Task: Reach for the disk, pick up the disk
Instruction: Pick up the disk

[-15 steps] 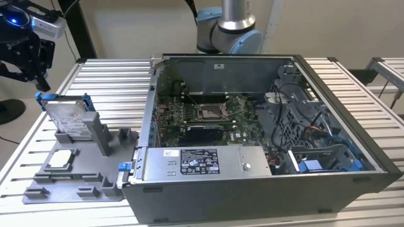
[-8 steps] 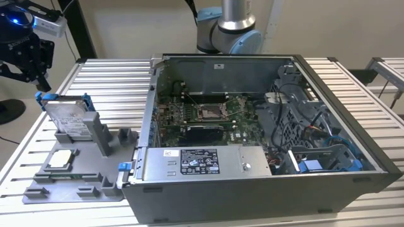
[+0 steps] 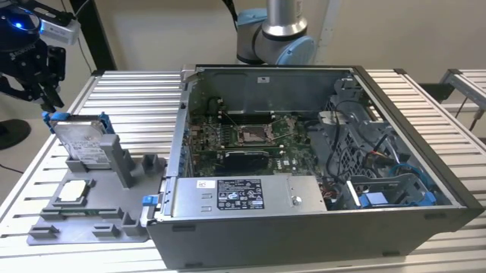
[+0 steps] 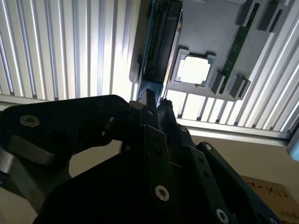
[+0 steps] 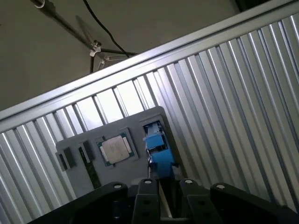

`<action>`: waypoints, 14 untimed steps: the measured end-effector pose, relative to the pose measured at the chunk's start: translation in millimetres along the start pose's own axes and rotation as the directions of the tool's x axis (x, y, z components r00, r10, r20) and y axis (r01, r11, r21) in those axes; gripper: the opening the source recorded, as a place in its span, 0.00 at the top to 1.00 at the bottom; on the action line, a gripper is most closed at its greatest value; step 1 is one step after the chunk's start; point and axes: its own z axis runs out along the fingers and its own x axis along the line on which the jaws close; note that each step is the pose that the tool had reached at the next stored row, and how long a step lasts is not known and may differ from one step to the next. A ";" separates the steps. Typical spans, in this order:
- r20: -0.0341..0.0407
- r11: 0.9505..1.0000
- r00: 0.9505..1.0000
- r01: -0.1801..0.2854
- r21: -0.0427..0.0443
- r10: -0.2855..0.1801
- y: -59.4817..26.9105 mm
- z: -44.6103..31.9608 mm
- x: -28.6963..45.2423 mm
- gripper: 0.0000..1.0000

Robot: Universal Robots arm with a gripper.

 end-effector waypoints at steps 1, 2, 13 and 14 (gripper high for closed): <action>0.000 1.000 1.000 0.000 0.000 0.000 0.0 0.0 0.0 0.00; 0.000 1.000 1.000 0.000 0.000 0.000 0.0 0.0 0.0 0.00; -0.001 1.000 1.000 0.001 0.001 -0.001 -0.1 3.2 0.1 0.00; -0.001 1.000 1.000 0.003 0.001 -0.003 0.0 5.1 0.1 0.00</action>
